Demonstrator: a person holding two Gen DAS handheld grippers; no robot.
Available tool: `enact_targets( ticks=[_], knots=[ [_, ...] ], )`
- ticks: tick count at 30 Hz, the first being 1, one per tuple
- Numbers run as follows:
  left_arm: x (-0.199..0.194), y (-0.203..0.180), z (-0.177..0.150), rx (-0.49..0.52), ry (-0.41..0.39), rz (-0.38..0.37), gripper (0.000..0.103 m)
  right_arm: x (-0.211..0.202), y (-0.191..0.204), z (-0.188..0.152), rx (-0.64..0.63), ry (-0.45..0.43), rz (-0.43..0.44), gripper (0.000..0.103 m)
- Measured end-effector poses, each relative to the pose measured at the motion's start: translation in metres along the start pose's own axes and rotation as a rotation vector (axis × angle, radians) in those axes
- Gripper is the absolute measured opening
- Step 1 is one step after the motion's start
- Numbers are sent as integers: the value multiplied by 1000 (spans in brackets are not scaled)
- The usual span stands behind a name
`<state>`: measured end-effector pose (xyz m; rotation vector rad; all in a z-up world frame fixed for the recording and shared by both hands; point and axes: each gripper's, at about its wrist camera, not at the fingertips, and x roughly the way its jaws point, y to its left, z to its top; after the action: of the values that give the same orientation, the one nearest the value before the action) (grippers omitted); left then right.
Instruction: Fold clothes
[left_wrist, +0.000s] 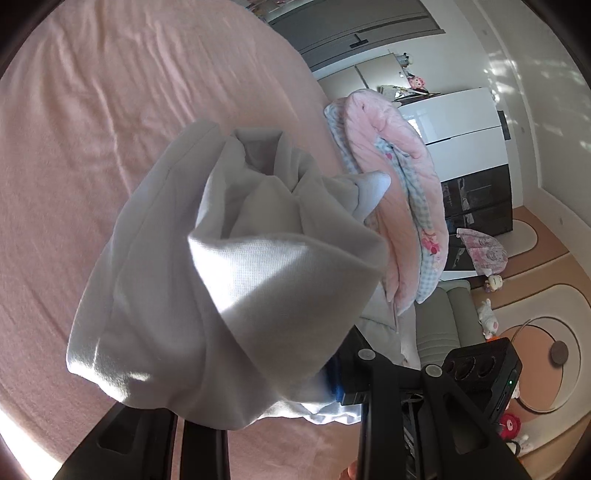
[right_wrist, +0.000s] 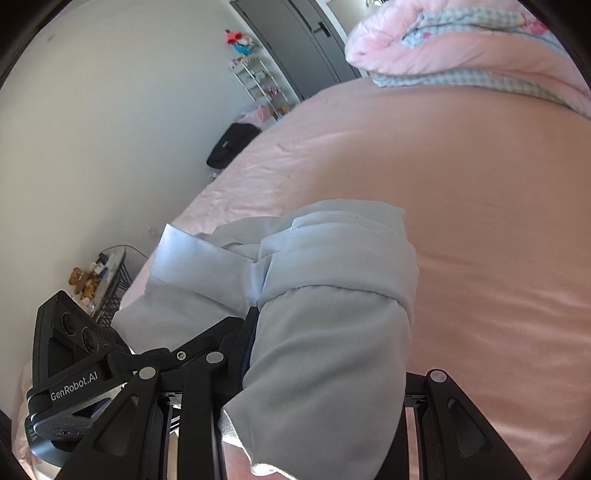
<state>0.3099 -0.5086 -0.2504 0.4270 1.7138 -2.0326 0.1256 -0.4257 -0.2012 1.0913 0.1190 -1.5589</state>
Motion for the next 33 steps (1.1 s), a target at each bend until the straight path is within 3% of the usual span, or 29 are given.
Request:
enact_targets(
  ticks=[3,10,12,13,14,17,20,24,29,33],
  knots=[
    [5,23,-17,-48,12,-17,27,16,-17,-22,40,80,-15,33],
    [4,25,-16,-66,1,-21,27,17,-15,-30,-77,34,-23,37],
    [4,23,-16,-67,6,-8,27,18,-20,-30,-41,33,-39,46],
    [4,22,-15,-67,10,4,27,19,-23,-31,-31,31,-46,59],
    [5,20,-15,-78,17,23,28,20,-25,-32,-41,22,-50,63],
    [3,21,-14,-186,44,70,31,18,-27,-36,-95,-10,-44,69],
    [-4,15,-16,-242,42,110,41,19,-30,-35,-82,-2,-26,73],
    [-19,-4,-19,-160,30,190,64,18,-33,-36,-70,4,-7,74],
    [-35,-11,-18,-107,34,291,64,18,-34,-33,-75,25,13,74],
    [-52,-22,-22,-26,-16,368,64,13,-37,-29,-106,68,37,74]
  ],
)
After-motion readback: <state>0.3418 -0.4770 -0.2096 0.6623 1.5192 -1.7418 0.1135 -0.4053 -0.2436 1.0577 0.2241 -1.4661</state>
